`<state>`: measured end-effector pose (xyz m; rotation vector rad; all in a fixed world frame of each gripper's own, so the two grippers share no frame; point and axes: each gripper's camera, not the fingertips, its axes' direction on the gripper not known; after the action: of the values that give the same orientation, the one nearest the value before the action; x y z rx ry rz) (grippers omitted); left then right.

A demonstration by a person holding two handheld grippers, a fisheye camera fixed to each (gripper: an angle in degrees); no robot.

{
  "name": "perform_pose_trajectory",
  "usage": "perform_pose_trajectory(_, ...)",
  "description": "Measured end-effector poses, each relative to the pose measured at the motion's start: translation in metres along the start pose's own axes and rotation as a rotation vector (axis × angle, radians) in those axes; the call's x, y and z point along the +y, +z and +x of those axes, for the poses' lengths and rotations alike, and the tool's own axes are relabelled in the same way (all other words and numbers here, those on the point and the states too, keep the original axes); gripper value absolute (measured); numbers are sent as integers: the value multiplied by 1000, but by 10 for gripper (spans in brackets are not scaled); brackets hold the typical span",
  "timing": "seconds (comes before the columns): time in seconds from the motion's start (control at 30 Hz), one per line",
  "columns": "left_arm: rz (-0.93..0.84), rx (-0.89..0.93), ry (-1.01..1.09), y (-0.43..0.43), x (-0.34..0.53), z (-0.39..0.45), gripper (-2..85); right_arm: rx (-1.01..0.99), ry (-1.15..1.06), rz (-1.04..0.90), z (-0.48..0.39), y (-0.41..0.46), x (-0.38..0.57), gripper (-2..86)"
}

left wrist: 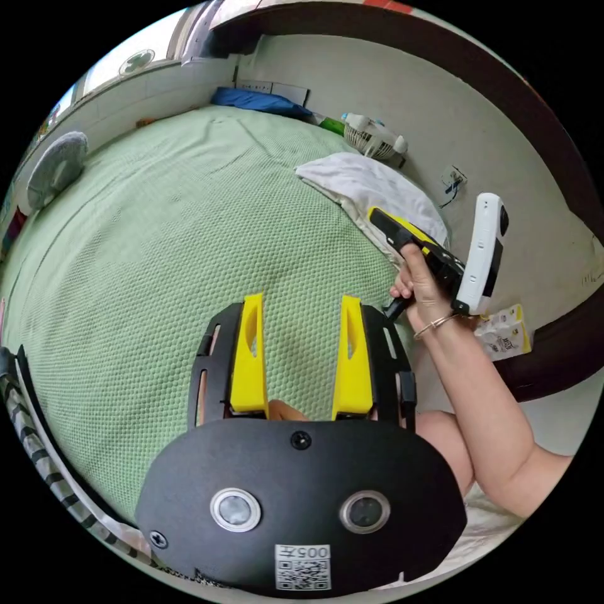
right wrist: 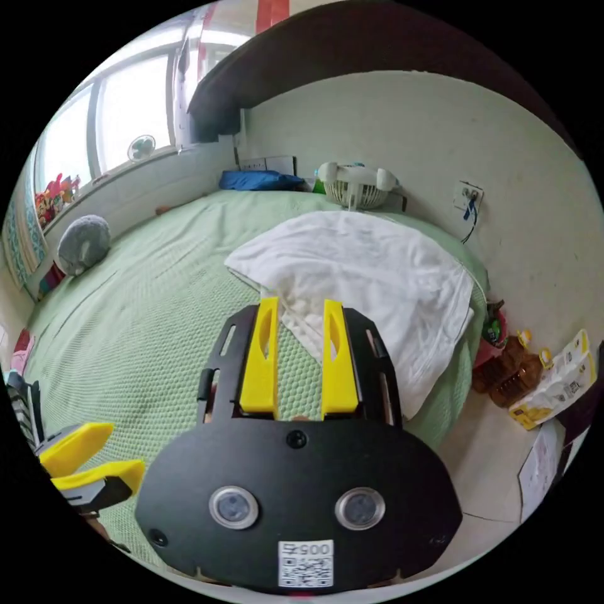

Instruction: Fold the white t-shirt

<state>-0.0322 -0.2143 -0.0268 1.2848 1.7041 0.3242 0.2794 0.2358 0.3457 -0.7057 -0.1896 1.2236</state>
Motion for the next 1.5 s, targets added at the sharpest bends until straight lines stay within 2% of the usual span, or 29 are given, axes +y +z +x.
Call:
perform_pose_trajectory(0.1,-4,46,-18,13,-9,-7,170,72,-32,-40,-8,12,-7,82)
perform_pose_trajectory(0.2,13,9,-8,22,-17,-7,173,95,-49,-62,-10,21,-13,77)
perform_pose_trajectory(0.3,7,-9,1,37,-26,-7,172,113,-12,-163,-2,41,-26,68)
perform_pose_trajectory(0.7,-87,19,46,99,-62,-8,163,95,60,-160,25,44,-48,38)
perform_pose_trajectory(0.83,-80,24,80,106,-74,-6,157,175,112,-188,26,31,-59,23)
perform_pose_trajectory(1.0,-84,-29,-7,115,-88,-23,160,112,223,-194,41,16,-67,19)
perform_pose_trajectory(1.17,-74,87,-72,115,-96,-49,156,33,132,-93,45,6,-67,62)
perform_pose_trajectory(1.27,-82,24,-65,114,-97,-59,155,20,98,-54,49,6,-69,75)
perform_pose_trajectory(1.33,-96,12,-74,116,-98,-69,153,21,83,-75,55,15,-68,74)
perform_pose_trajectory(1.43,-102,44,-78,114,-101,-83,151,38,124,-210,70,36,-72,50)
perform_pose_trajectory(1.5,-97,32,-83,112,-102,-91,151,16,164,-208,81,34,-74,47)
